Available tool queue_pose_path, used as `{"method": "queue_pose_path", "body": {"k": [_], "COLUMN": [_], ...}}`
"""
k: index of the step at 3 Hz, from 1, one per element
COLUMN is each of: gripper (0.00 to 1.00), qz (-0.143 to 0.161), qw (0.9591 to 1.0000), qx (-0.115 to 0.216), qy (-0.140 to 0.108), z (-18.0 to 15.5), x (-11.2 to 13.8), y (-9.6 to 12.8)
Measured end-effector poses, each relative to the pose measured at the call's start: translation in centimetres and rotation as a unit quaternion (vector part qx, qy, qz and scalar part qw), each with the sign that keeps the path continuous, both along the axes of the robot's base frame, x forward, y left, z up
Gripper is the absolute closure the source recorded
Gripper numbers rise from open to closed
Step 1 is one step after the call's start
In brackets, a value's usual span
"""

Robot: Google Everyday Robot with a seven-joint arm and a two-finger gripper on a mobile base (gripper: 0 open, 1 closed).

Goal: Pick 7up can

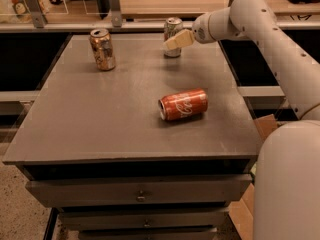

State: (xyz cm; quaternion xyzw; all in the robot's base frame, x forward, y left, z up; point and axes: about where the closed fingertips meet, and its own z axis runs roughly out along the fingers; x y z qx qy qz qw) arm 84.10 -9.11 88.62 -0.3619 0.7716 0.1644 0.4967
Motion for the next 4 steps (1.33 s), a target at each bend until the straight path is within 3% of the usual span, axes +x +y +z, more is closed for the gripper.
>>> {"method": "queue_pose_path", "body": {"k": [1,2,4], "gripper": [0.0,0.18,0.64], "qz": [0.008,0.023,0.044], "qw": [0.9994,0.9982,0.9967], "qx": [0.035,0.054,0.064], "qy": [-0.002,-0.01,-0.022], "z": [-0.3,0.0,0.5], "x": [1.1,1.6,1.6], "y": [1.5,3.1,4.8]}}
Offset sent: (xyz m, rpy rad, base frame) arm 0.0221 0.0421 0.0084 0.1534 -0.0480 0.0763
